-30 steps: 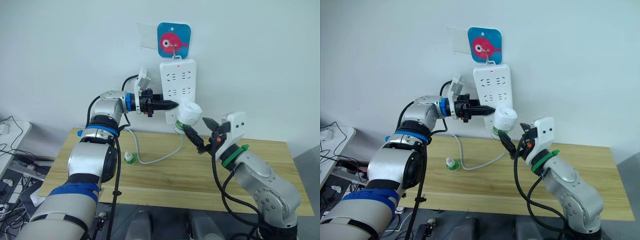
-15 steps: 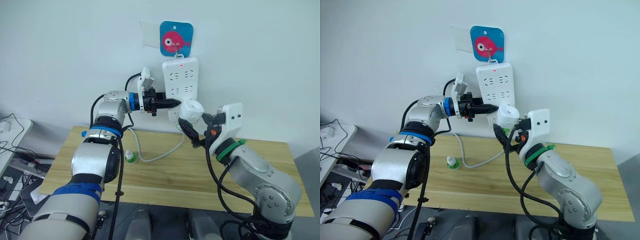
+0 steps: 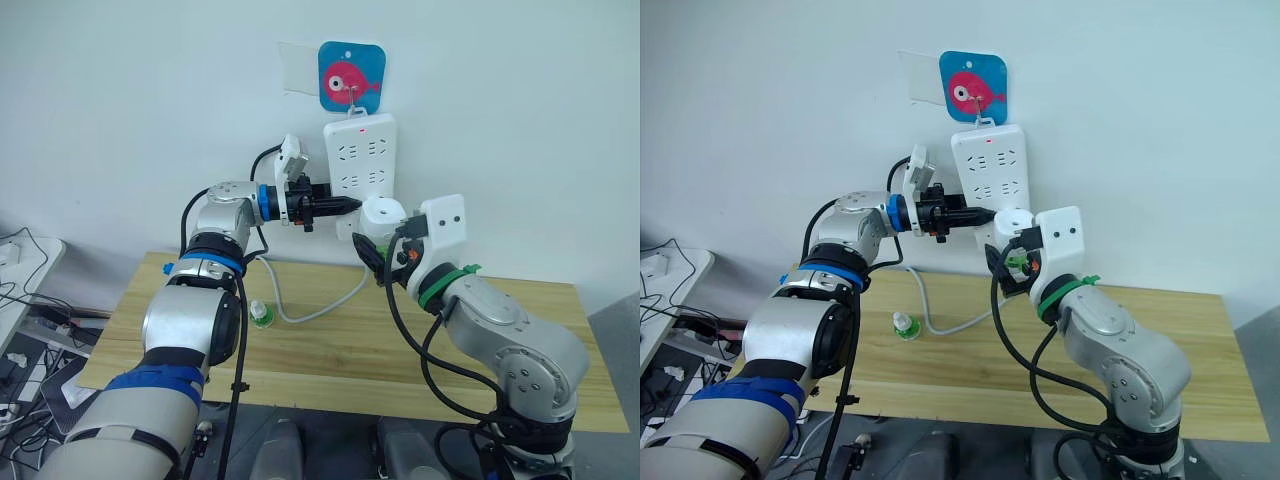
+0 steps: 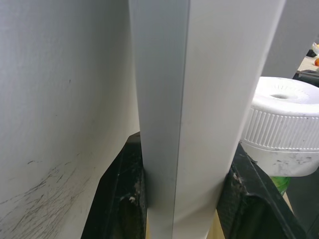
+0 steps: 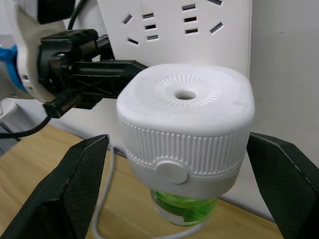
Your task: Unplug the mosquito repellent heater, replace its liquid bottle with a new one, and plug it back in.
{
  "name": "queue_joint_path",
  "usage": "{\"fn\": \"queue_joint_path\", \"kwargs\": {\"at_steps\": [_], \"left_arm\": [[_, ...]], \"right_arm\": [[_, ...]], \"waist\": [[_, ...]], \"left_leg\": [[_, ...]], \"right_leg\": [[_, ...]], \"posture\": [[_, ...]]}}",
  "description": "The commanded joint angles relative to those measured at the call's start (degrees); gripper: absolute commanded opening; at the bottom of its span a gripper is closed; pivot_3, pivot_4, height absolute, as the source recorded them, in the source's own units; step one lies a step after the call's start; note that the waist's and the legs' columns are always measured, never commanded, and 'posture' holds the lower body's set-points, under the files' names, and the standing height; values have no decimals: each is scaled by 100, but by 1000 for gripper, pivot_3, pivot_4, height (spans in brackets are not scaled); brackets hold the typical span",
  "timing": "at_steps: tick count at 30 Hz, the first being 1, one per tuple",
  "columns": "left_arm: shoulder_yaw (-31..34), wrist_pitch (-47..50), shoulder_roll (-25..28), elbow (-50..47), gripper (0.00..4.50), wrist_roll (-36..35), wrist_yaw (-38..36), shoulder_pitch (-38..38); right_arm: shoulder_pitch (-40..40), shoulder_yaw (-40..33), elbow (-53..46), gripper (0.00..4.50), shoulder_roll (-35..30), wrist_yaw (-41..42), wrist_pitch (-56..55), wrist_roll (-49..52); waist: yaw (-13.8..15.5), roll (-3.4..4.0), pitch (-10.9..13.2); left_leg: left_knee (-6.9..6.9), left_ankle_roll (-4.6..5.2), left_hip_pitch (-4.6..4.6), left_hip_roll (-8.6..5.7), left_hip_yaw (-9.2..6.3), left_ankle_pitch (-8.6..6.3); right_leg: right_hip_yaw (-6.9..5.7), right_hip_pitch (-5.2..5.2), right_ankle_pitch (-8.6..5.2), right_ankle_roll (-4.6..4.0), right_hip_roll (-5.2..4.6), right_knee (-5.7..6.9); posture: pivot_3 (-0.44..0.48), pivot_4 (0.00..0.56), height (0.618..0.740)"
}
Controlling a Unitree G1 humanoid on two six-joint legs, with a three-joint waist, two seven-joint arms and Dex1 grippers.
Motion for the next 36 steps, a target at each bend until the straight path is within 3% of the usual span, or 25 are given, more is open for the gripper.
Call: {"fn": "queue_joint_path", "kwargs": {"at_steps": [1, 10, 16, 29, 36], "left_arm": [[52, -68, -47, -138, 1312, 8, 111, -80], [60, -131, -108, -113, 1312, 9, 185, -101], [53, -163, -117, -97, 1312, 30, 232, -112], [109, -622, -88, 178, 1312, 219, 915, -142], [145, -685, -120, 237, 1312, 234, 943, -158]], "right_arm": [[-165, 98, 52, 4500, 108, 8, -355, -263], [-182, 287, 209, 4500, 69, 133, -637, -741], [-159, 437, 157, 3029, -10, 300, -654, -938], [102, 202, -671, 3032, -124, 386, 39, -1002], [139, -106, -1043, 3032, -172, 594, 415, -905]], "waist": [[0, 0, 1], [1, 0, 5], [2, -1, 7], [12, -2, 8], [-7, -2, 8]], "left_leg": [[0, 0, 0, 0, 0, 0], [1, 0, -2, 0, -2, 0], [2, 0, -3, -1, -3, 0], [3, 0, -18, -7, -11, 0], [11, 11, -10, -11, -11, 8]], "right_leg": [[0, 0, 0, 0, 0, 0], [-2, 0, 0, 0, 0, 1], [-4, 0, 0, 0, -1, 0], [-13, 0, 0, 0, -11, -13], [-13, 3, 12, -2, -11, -4]], "posture": [[-73, 203, 740], [-83, 201, 740], [-84, 201, 740], [-101, 197, 740], [-111, 186, 740]]}}
